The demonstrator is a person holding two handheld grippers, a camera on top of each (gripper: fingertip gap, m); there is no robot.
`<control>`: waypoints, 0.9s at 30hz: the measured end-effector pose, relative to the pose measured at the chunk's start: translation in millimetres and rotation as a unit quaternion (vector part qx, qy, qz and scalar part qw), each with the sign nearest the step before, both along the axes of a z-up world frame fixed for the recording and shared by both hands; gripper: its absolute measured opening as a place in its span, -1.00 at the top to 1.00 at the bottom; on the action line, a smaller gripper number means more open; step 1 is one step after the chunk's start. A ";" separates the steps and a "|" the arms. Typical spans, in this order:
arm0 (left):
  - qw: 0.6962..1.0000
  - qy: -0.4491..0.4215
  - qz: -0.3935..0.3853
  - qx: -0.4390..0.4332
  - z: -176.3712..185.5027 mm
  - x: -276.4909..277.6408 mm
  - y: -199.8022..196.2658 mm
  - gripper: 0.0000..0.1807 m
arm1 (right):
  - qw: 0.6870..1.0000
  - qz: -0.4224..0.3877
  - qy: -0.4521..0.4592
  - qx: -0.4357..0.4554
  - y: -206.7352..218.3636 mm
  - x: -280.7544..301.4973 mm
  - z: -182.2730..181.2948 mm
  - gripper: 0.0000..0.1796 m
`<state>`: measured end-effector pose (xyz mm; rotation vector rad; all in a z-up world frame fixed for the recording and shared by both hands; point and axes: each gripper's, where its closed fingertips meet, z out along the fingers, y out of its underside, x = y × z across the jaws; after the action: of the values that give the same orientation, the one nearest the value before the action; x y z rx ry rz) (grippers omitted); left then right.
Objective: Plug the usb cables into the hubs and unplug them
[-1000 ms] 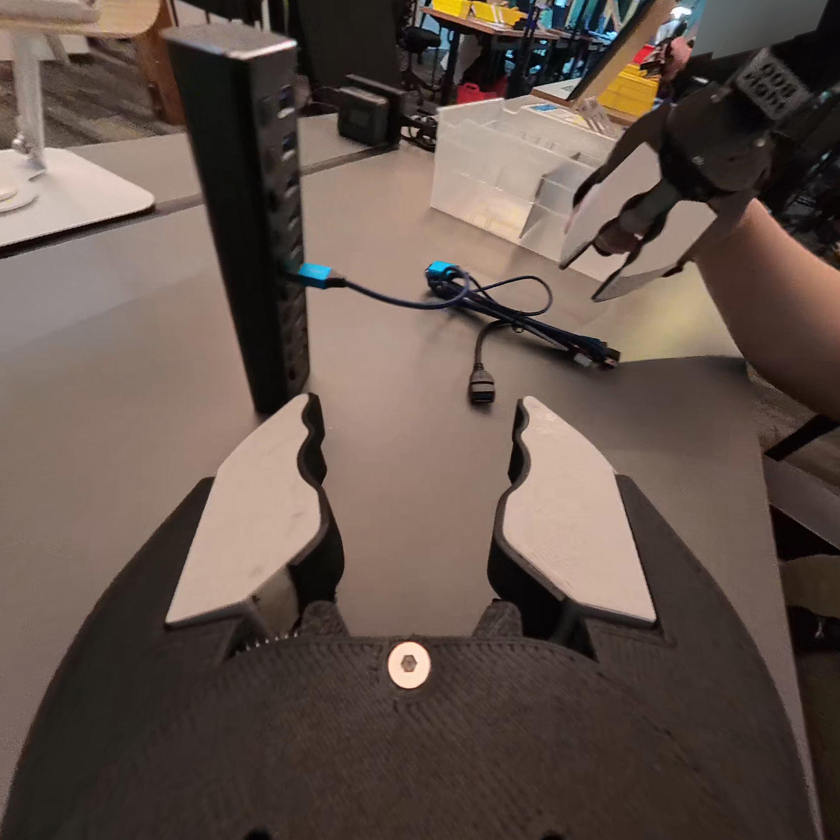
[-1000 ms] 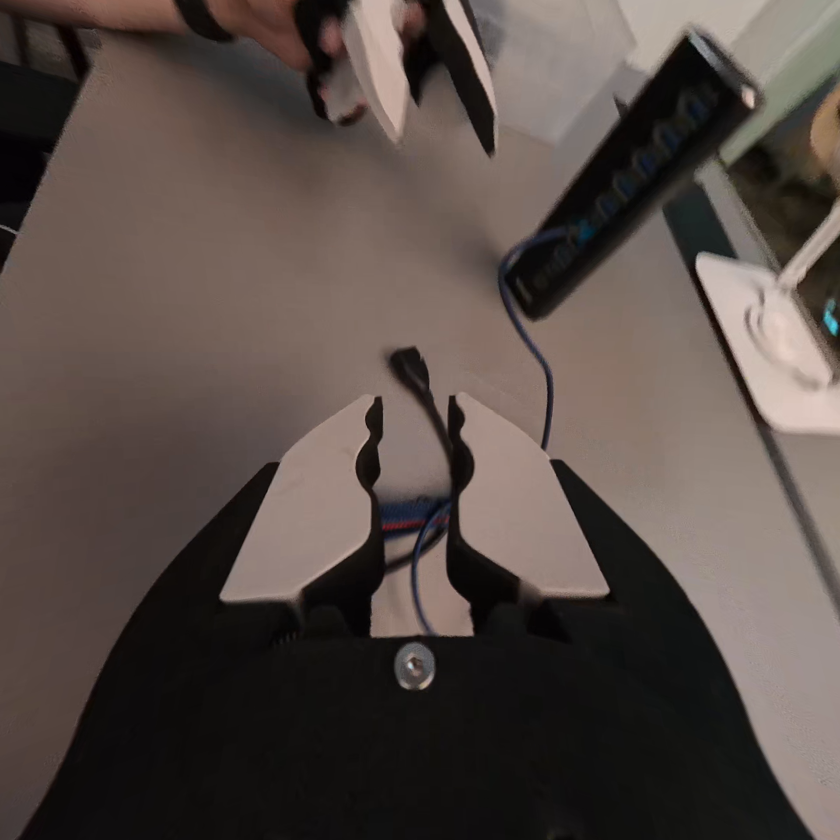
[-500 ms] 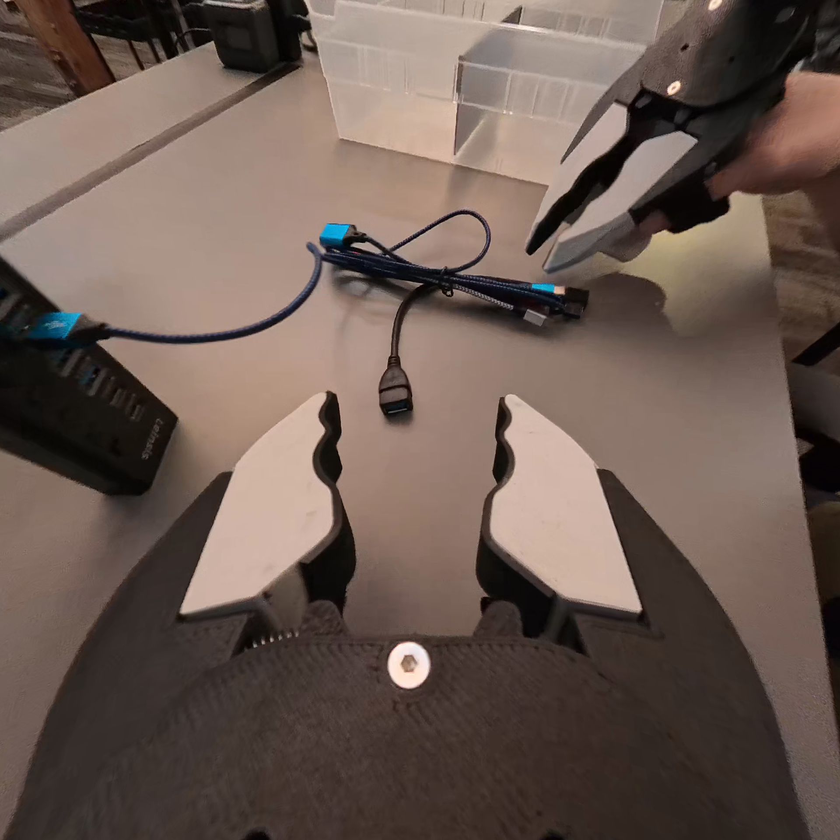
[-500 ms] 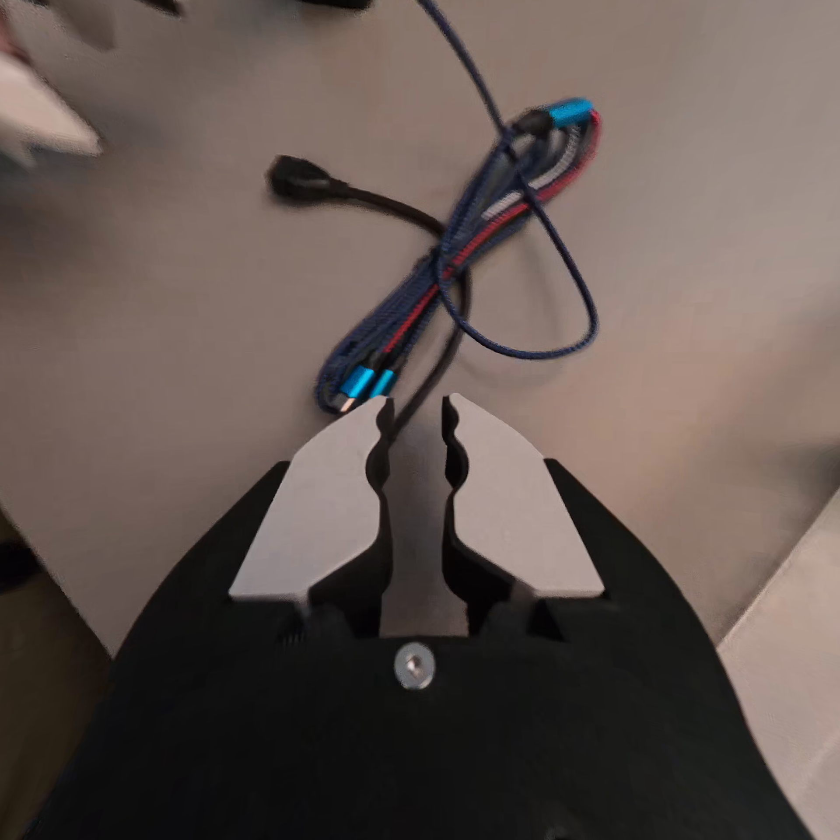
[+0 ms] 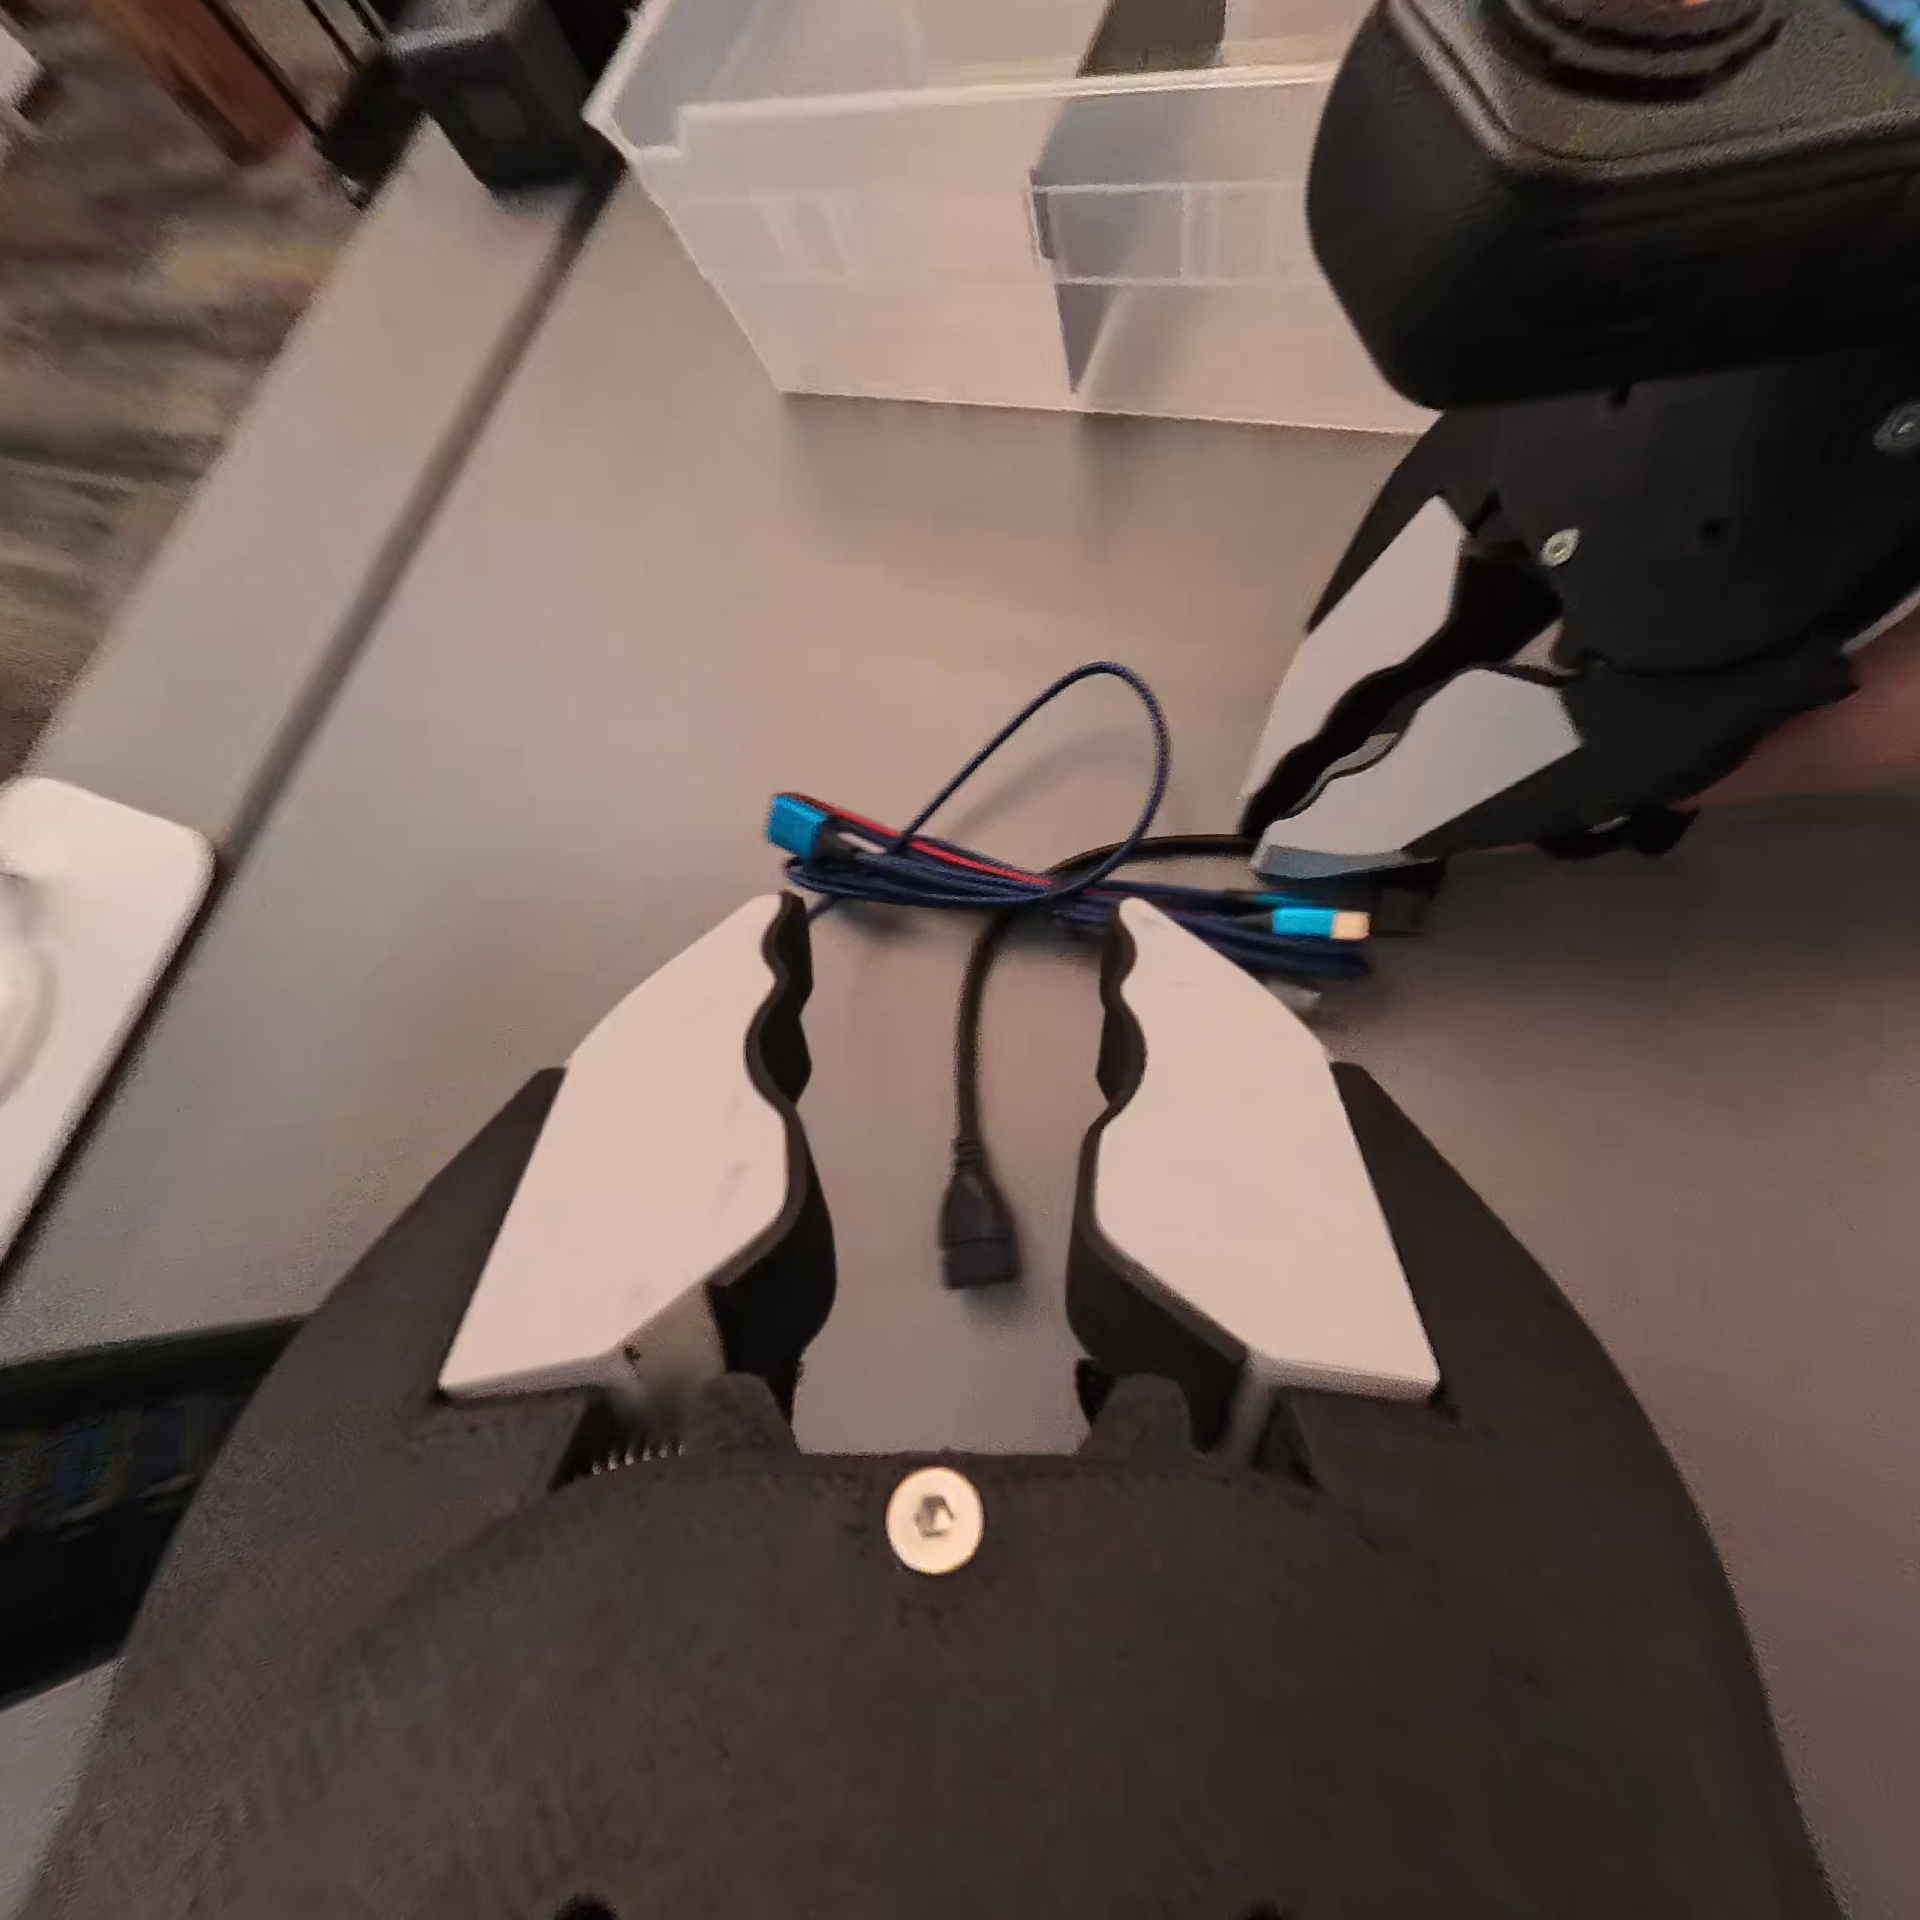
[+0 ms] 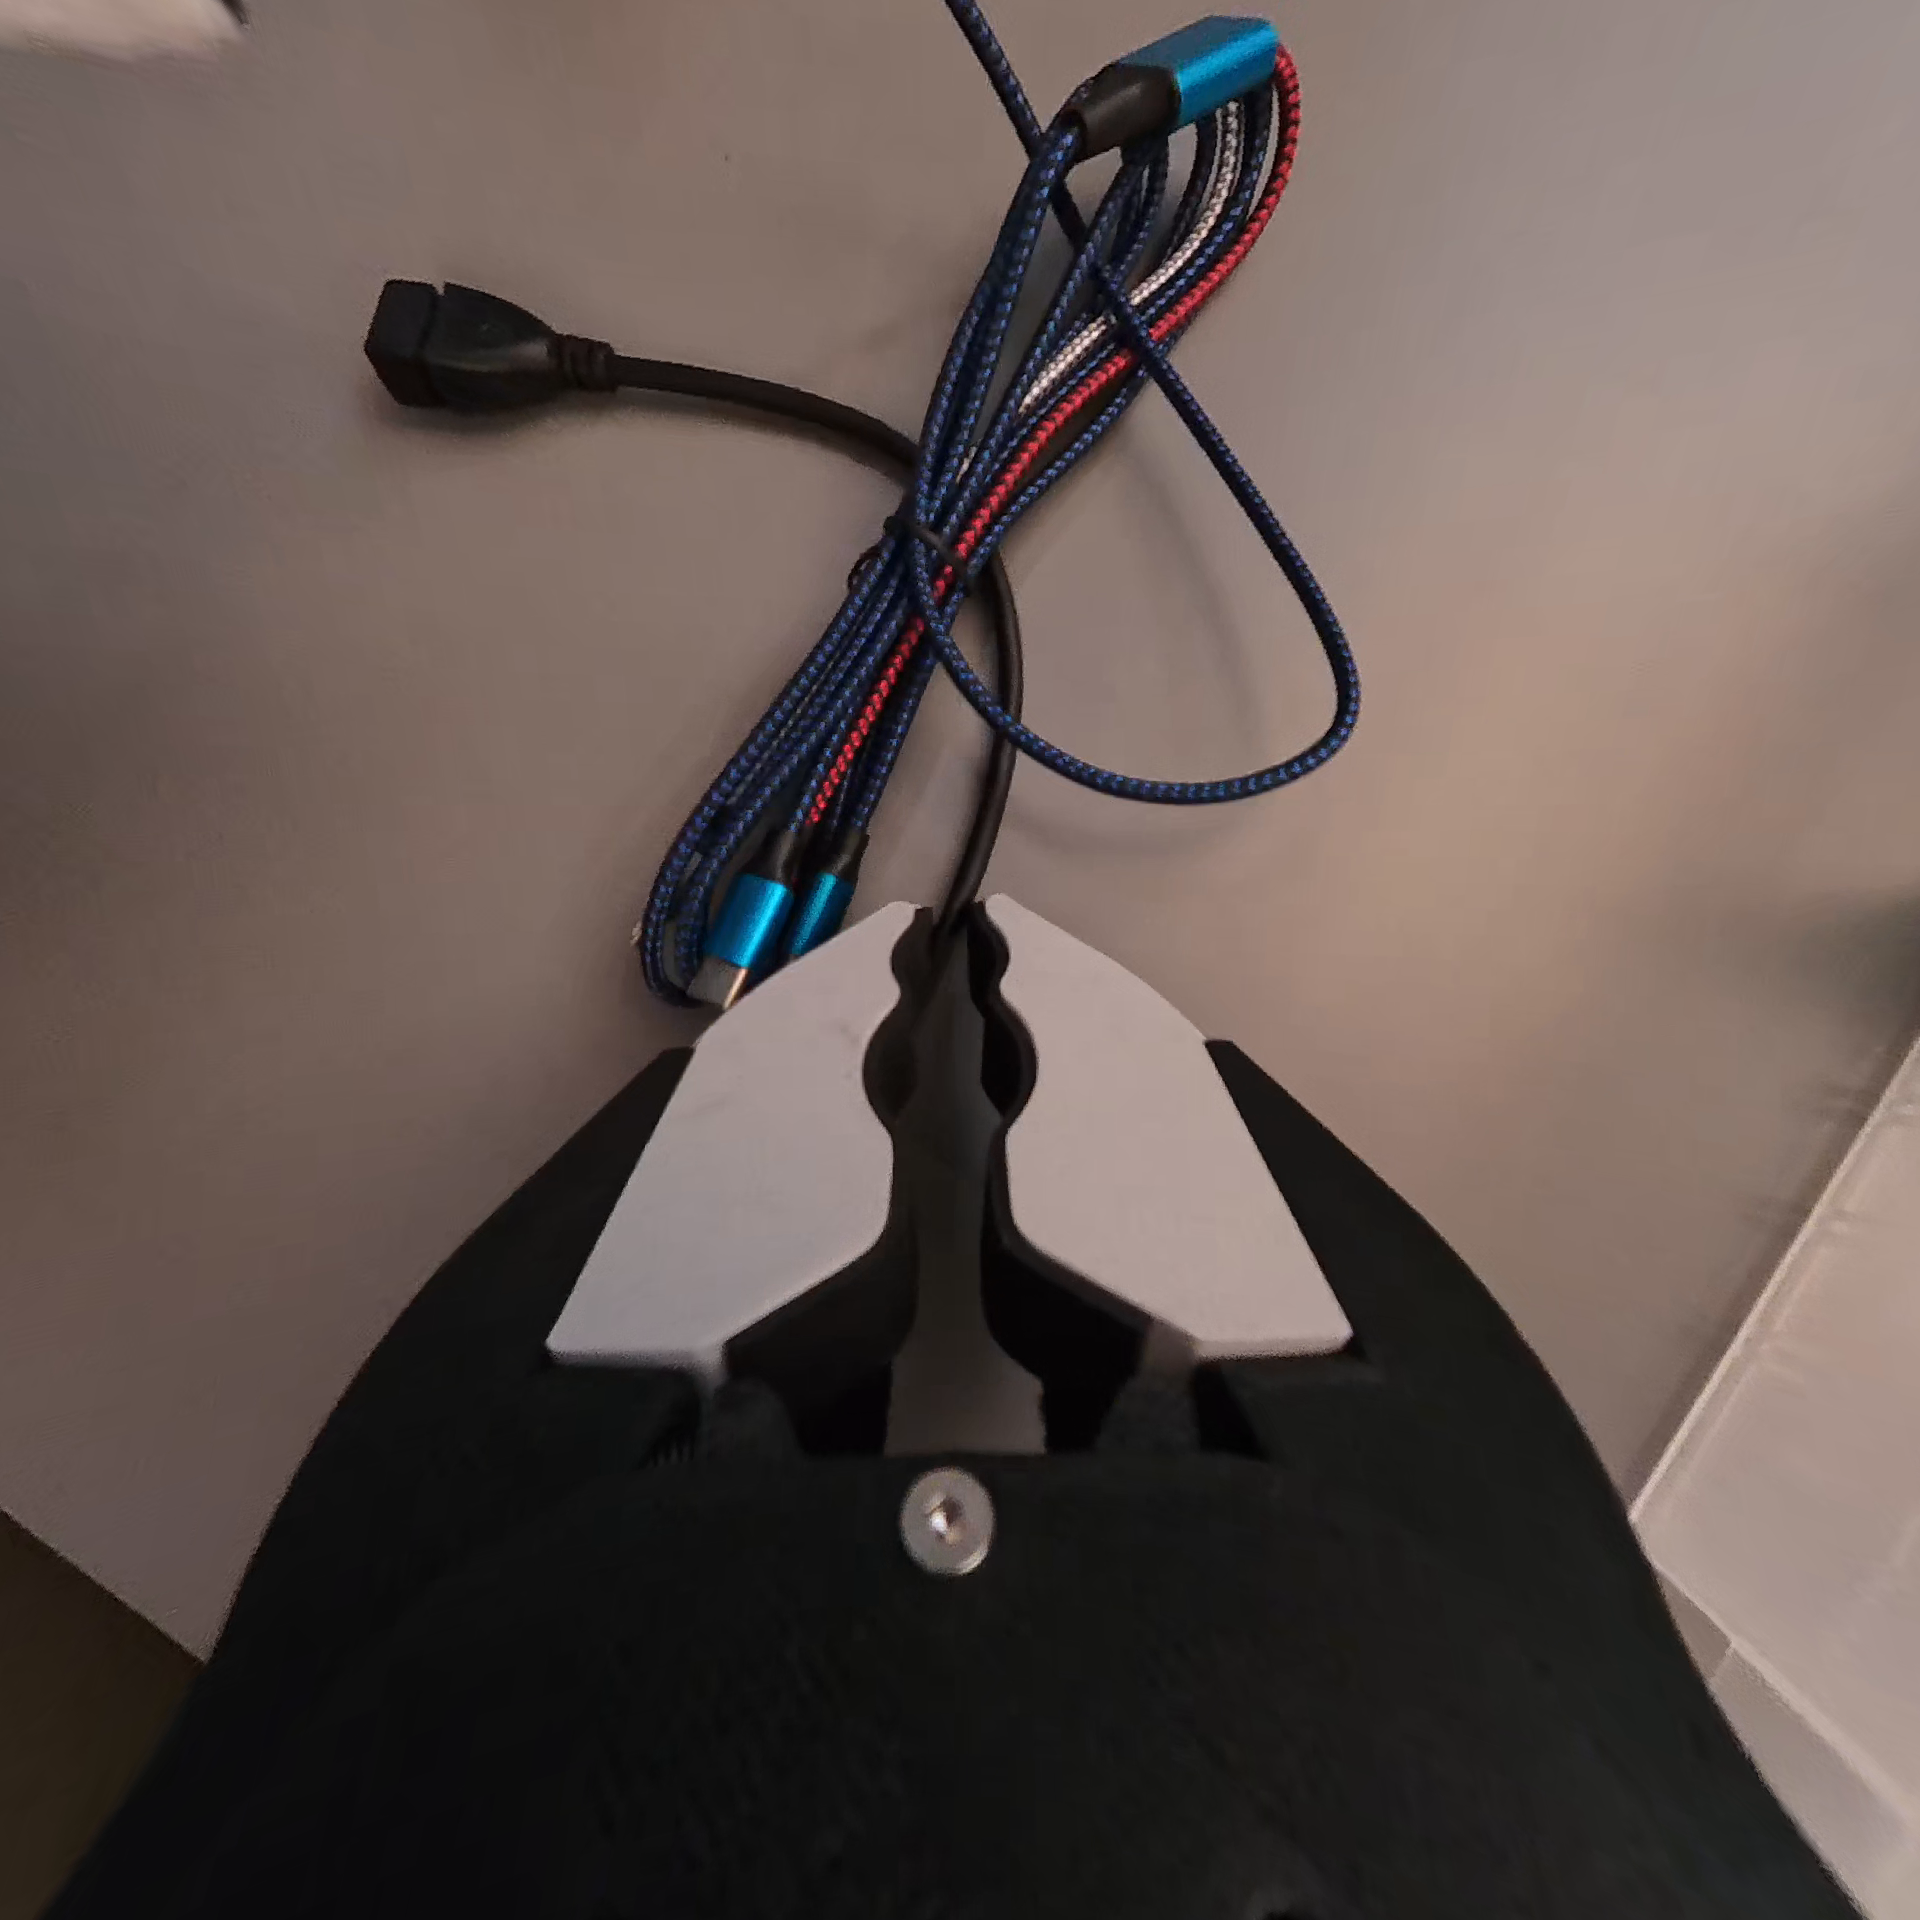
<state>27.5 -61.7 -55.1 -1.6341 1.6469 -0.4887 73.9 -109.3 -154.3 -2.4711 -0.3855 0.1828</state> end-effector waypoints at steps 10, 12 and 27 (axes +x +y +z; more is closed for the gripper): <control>0.965 0.064 -0.247 0.063 -84.4 17.4 -64.2 0.31 | 1.000 -0.014 0.008 0.004 -7.2 15.4 0.3 0.93; 0.956 0.065 -0.273 0.081 -90.5 20.5 -70.2 0.42 | 1.000 -0.014 0.009 0.007 -7.1 15.3 0.3 0.93; 0.965 0.009 -0.259 0.037 -68.8 30.2 -68.3 0.72 | 1.000 0.002 0.014 0.008 -15.2 15.7 0.3 0.93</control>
<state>57.6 -130.0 -123.9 -1.1438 2.0834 -0.6591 89.6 -124.5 -154.0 -2.4502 -0.3789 0.2149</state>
